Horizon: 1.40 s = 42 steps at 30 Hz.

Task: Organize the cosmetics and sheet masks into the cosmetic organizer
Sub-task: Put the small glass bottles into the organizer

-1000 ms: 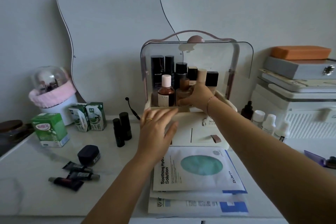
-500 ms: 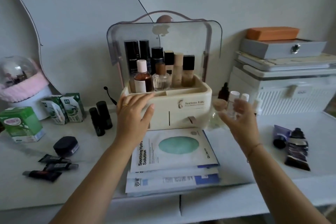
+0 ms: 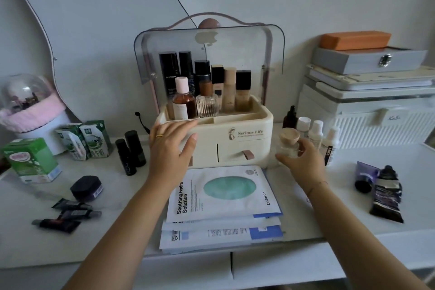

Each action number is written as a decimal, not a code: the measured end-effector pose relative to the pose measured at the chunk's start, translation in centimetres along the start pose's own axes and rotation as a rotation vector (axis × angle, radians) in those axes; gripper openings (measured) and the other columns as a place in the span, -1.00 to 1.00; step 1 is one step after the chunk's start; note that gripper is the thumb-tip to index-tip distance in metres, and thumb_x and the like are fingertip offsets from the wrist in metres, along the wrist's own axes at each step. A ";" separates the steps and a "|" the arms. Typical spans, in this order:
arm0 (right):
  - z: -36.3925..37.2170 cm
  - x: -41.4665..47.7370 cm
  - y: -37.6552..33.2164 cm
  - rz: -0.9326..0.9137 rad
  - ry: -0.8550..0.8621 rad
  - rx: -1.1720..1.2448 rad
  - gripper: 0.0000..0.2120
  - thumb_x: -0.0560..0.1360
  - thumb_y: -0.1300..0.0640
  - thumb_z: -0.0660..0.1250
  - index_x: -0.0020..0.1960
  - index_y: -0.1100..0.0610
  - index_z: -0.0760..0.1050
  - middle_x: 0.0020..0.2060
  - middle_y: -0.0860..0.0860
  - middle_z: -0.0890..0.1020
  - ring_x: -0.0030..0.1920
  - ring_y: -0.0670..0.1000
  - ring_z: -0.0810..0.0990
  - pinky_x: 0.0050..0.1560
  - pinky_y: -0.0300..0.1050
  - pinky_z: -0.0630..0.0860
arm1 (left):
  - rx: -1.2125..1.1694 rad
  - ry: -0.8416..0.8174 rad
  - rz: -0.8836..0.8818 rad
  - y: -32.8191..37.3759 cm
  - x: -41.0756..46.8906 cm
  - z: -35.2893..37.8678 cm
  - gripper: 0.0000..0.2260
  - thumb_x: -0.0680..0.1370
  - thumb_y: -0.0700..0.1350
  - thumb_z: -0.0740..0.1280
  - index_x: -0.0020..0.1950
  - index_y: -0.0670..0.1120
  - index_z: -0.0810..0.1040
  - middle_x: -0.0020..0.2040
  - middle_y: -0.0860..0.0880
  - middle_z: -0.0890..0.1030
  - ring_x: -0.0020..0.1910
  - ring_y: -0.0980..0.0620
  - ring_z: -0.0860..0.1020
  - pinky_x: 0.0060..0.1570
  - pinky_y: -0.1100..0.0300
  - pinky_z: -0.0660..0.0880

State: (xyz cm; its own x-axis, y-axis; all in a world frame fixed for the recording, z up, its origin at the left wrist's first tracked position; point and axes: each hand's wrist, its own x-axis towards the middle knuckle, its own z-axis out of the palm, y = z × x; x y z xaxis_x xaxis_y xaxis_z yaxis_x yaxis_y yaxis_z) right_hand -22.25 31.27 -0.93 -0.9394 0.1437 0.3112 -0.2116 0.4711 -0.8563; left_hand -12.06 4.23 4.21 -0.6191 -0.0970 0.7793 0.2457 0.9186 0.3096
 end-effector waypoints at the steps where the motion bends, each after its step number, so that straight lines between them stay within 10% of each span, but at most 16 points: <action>1: -0.5 -0.4 -0.5 -0.013 0.052 0.003 -0.53 0.32 0.09 0.52 0.17 0.13 0.46 -0.07 -0.01 0.57 -0.04 0.01 0.54 -0.09 -0.20 0.34 | -0.001 0.002 0.003 0.0 0.0 0.0 -0.71 0.57 -0.03 0.21 0.24 -0.05 0.56 0.16 0.01 0.61 0.17 -0.06 0.49 0.30 -0.21 0.24; 5: -2.6 -2.5 -5.0 -0.196 0.249 0.140 -0.53 0.29 0.02 0.53 0.14 0.01 0.46 -0.10 -0.13 0.59 -0.06 -0.09 0.60 -0.15 -0.38 0.45 | -0.002 0.010 0.010 -0.1 0.0 0.1 -0.69 0.57 0.01 0.18 0.24 -0.03 0.55 0.16 0.05 0.60 0.17 -0.02 0.48 0.30 -0.18 0.24; 10: -1.8 -1.9 -12.8 -0.434 0.000 0.211 -0.49 0.26 -0.05 0.52 0.15 0.00 0.47 -0.07 -0.18 0.64 -0.10 -0.22 0.61 -0.09 -0.36 0.53 | -0.027 0.029 0.024 -0.2 0.0 0.3 -0.70 0.55 -0.01 0.20 0.24 -0.01 0.55 0.15 0.09 0.59 0.19 0.02 0.47 0.33 -0.09 0.22; 31: 6.5 5.7 -16.3 -0.183 -0.388 -0.343 -0.53 0.38 0.05 0.45 0.19 0.23 0.41 0.01 0.14 0.59 0.01 0.11 0.57 0.08 0.02 0.55 | -0.026 0.011 0.022 -0.3 -0.2 0.0 -0.66 0.56 0.03 0.16 0.27 -0.02 0.53 0.17 0.22 0.46 0.23 0.14 0.38 0.36 0.02 0.12; 38: 0.8 -0.2 -10.9 -0.423 0.148 0.144 -0.71 0.43 0.12 0.42 0.14 0.07 0.49 -0.11 -0.08 0.62 -0.09 -0.09 0.61 -0.05 -0.29 0.53 | 0.009 0.020 0.038 -0.5 -0.1 0.2 -0.67 0.56 0.00 0.18 0.26 -0.04 0.55 0.18 0.10 0.57 0.19 0.03 0.45 0.33 -0.05 0.20; 42: -3.6 0.6 -3.5 -0.161 0.482 0.050 -0.58 0.41 0.12 0.43 0.22 0.17 0.42 0.09 0.08 0.50 0.11 0.09 0.49 0.12 -0.21 0.38 | 0.039 0.021 0.025 -0.4 -0.1 0.4 -0.68 0.56 -0.02 0.17 0.24 -0.04 0.56 0.16 0.04 0.60 0.16 -0.02 0.47 0.30 -0.12 0.23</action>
State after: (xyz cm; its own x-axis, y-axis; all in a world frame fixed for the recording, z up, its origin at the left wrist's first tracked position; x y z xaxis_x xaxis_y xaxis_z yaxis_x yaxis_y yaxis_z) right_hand -21.08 32.86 3.78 -0.6651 0.4634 0.5856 -0.3673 0.4798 -0.7968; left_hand -12.39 4.03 3.73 -0.5972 -0.0814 0.7980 0.2314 0.9351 0.2686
